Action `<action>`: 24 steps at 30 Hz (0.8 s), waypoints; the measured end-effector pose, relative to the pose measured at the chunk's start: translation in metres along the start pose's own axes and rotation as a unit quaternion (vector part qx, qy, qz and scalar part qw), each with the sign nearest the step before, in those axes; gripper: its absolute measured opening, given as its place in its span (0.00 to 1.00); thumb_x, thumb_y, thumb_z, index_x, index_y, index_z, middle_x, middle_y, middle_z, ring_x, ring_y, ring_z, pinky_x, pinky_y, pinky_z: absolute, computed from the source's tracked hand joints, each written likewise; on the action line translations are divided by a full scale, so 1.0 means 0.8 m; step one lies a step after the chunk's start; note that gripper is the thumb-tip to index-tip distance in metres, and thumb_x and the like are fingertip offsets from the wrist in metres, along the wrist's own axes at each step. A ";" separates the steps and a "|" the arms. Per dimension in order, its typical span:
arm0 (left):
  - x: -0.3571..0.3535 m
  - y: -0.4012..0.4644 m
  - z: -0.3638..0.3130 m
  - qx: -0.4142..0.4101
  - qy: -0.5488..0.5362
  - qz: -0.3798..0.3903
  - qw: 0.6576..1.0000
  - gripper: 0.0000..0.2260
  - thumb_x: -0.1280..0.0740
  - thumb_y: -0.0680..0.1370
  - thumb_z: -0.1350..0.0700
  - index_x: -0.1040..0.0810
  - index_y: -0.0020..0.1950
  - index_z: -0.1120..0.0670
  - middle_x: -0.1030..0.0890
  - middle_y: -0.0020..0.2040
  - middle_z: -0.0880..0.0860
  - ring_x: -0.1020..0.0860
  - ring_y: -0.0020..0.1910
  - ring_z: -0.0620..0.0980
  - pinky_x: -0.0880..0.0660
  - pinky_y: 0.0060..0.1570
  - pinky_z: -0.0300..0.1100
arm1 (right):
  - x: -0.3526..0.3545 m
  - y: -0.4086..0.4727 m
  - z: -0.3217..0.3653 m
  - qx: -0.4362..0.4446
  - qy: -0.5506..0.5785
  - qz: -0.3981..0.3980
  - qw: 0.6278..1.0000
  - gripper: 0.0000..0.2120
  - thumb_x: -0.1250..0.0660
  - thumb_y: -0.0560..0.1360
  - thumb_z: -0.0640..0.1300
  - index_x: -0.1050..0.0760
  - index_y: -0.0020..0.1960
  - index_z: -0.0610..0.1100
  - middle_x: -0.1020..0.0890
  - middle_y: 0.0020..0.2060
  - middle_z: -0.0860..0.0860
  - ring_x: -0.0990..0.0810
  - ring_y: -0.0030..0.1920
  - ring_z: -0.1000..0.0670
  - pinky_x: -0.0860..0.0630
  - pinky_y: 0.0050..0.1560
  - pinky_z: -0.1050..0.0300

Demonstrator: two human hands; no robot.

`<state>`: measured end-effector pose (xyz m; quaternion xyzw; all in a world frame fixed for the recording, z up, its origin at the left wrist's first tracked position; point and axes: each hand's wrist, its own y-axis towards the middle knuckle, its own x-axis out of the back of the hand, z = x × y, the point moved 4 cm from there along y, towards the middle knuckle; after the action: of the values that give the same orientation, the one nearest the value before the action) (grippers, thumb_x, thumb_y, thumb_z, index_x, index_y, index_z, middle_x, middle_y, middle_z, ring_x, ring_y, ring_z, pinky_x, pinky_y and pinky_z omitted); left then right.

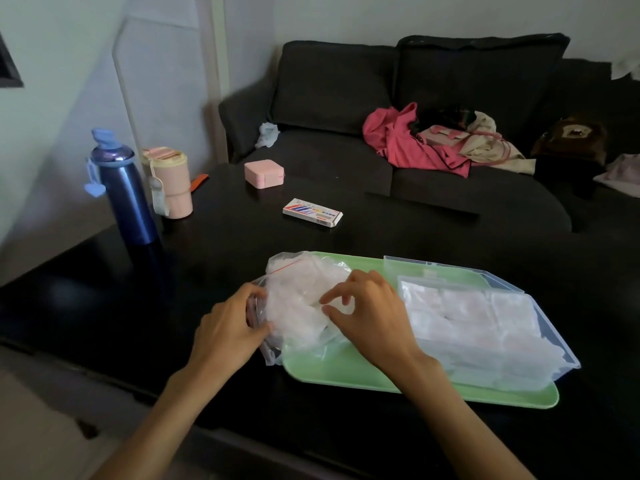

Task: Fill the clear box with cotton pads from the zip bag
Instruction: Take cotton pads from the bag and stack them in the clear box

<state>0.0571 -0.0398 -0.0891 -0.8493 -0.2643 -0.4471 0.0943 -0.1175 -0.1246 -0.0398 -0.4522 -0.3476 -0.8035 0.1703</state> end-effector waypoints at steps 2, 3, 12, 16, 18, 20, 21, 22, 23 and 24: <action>-0.007 0.005 -0.001 0.008 -0.039 0.017 0.999 0.19 0.29 0.72 0.53 0.29 0.60 0.44 0.20 0.55 0.47 0.20 0.52 0.50 0.23 0.50 0.46 | -0.010 0.003 -0.002 -0.015 0.000 0.024 1.000 0.08 0.31 0.73 0.53 0.19 0.51 0.55 0.31 0.38 0.58 0.30 0.48 0.53 0.37 0.44 0.60; -0.010 0.008 -0.002 0.013 -0.056 0.024 0.998 0.19 0.30 0.73 0.56 0.29 0.60 0.45 0.20 0.55 0.47 0.20 0.52 0.50 0.23 0.51 0.46 | -0.016 0.005 -0.003 -0.021 -0.006 0.037 0.999 0.10 0.31 0.72 0.55 0.19 0.52 0.54 0.31 0.39 0.58 0.29 0.50 0.52 0.36 0.45 0.59; -0.035 0.020 -0.016 0.139 -0.423 0.158 0.881 0.20 0.37 0.73 0.72 0.27 0.61 0.53 0.20 0.52 0.54 0.20 0.51 0.50 0.21 0.47 0.43 | -0.048 0.014 -0.018 -0.063 -0.050 0.071 0.994 0.17 0.30 0.69 0.59 0.19 0.54 0.51 0.28 0.47 0.54 0.30 0.54 0.50 0.42 0.48 0.58; -0.022 0.023 -0.011 0.084 -0.276 0.041 0.956 0.17 0.31 0.71 0.65 0.23 0.55 0.47 0.20 0.52 0.48 0.21 0.52 0.48 0.23 0.53 0.47 | -0.037 0.015 -0.019 -0.057 0.046 0.058 0.996 0.14 0.25 0.65 0.55 0.18 0.46 0.49 0.31 0.38 0.58 0.30 0.44 0.54 0.38 0.45 0.59; -0.012 0.020 -0.014 0.036 -0.117 -0.025 0.992 0.16 0.28 0.70 0.59 0.21 0.56 0.45 0.21 0.54 0.46 0.23 0.55 0.49 0.25 0.53 0.47 | -0.030 0.013 -0.020 -0.042 0.065 0.065 0.995 0.13 0.24 0.65 0.53 0.18 0.45 0.48 0.29 0.37 0.60 0.30 0.41 0.56 0.37 0.41 0.61; -0.002 0.016 -0.021 -0.002 -0.002 -0.089 0.996 0.15 0.28 0.70 0.56 0.21 0.56 0.45 0.23 0.56 0.47 0.27 0.57 0.50 0.28 0.52 0.45 | -0.021 0.011 -0.025 -0.035 0.082 0.079 0.993 0.11 0.25 0.67 0.52 0.18 0.45 0.47 0.23 0.41 0.58 0.28 0.41 0.57 0.35 0.41 0.62; 0.001 0.015 -0.025 -0.015 0.037 -0.108 0.993 0.15 0.28 0.70 0.55 0.21 0.55 0.45 0.24 0.56 0.47 0.29 0.58 0.51 0.32 0.52 0.44 | -0.016 0.011 -0.026 -0.036 0.100 0.086 0.991 0.11 0.26 0.68 0.52 0.19 0.46 0.47 0.21 0.42 0.57 0.28 0.40 0.59 0.34 0.42 0.62; 0.004 0.014 -0.029 -0.027 0.066 -0.116 0.991 0.14 0.28 0.70 0.54 0.22 0.55 0.45 0.25 0.58 0.47 0.31 0.58 0.51 0.34 0.53 0.43 | -0.012 0.010 -0.028 -0.038 0.123 0.090 0.988 0.10 0.27 0.69 0.51 0.19 0.47 0.47 0.19 0.43 0.57 0.26 0.39 0.60 0.33 0.43 0.63; 0.005 0.014 -0.034 -0.039 0.088 -0.117 0.988 0.14 0.28 0.70 0.53 0.22 0.54 0.45 0.27 0.59 0.47 0.33 0.59 0.50 0.36 0.53 0.42 | -0.006 0.010 -0.028 -0.041 0.146 0.090 0.984 0.09 0.28 0.70 0.50 0.19 0.47 0.47 0.18 0.43 0.57 0.25 0.39 0.62 0.32 0.42 0.65; 0.007 0.014 -0.037 -0.050 0.104 -0.115 0.987 0.14 0.28 0.70 0.53 0.23 0.55 0.45 0.29 0.60 0.47 0.34 0.59 0.50 0.37 0.53 0.41 | -0.003 0.011 -0.027 -0.045 0.169 0.085 0.981 0.08 0.28 0.71 0.49 0.19 0.47 0.48 0.18 0.43 0.57 0.24 0.40 0.62 0.30 0.41 0.67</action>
<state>0.0448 -0.0590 -0.0668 -0.7660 -0.3264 -0.5531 0.0270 -0.1241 -0.1463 -0.0456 -0.3445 -0.2377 -0.8660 0.2735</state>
